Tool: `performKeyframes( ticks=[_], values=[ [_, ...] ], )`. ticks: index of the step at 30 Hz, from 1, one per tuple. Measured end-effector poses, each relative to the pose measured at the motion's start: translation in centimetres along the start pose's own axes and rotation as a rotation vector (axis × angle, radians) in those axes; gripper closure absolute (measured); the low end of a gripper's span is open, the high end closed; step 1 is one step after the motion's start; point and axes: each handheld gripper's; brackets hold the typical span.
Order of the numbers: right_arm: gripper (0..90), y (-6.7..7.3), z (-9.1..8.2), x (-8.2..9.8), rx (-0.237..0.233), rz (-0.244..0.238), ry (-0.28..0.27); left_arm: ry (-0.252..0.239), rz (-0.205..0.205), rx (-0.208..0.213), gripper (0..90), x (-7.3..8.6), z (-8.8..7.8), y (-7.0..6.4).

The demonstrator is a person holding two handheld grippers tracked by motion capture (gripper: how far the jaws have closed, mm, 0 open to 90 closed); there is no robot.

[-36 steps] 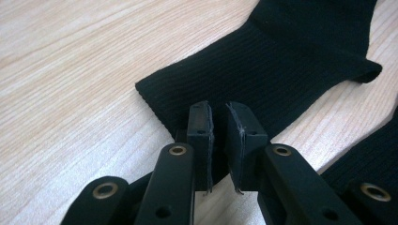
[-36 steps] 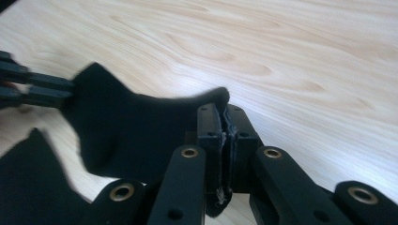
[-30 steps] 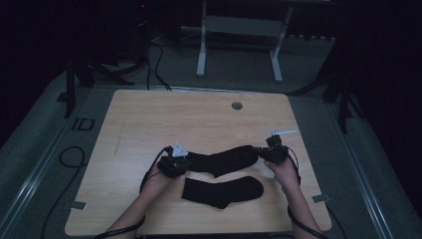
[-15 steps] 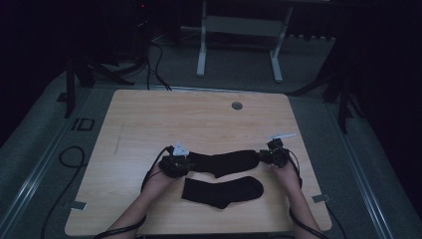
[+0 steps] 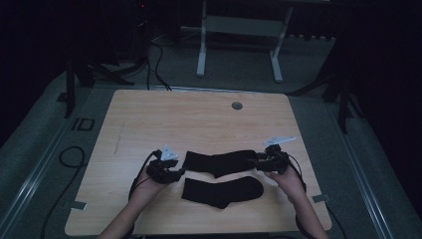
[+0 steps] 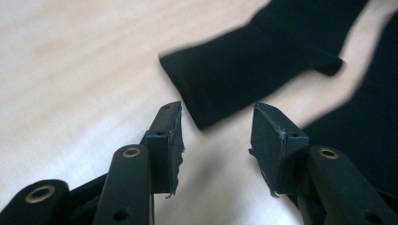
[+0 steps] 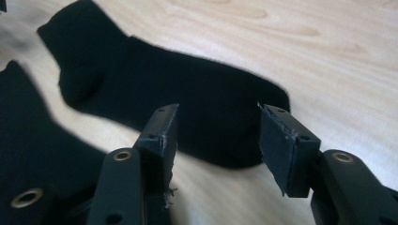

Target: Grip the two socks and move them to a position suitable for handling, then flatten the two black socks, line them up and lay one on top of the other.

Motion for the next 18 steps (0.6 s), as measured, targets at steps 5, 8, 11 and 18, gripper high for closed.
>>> performKeyframes(
  ticks=[5,8,11,18],
  values=[
    [38.8,0.6,-1.1,2.0,-0.004,-0.009,0.008,-0.012,-0.019,0.091,45.1,1.0,-1.0,-1.5],
    [39.2,0.8,-1.4,3.5,0.016,-0.012,0.011,0.015,0.007,0.105,39.3,1.1,-0.9,-2.7],
    [40.7,0.9,-1.6,4.7,0.018,0.003,0.003,0.019,0.006,0.101,39.4,1.1,-0.5,-3.2],
    [44.3,1.3,-1.1,6.4,0.025,-0.006,0.018,0.033,0.015,0.092,40.8,1.0,0.8,-3.6]
  ],
)
Point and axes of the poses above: each handheld gripper's, and its own axes: z roughly forward along the jaws, x roughly out of its underside, y roughly to its left, and after that the axes turned 14 degrees about z, right-handed
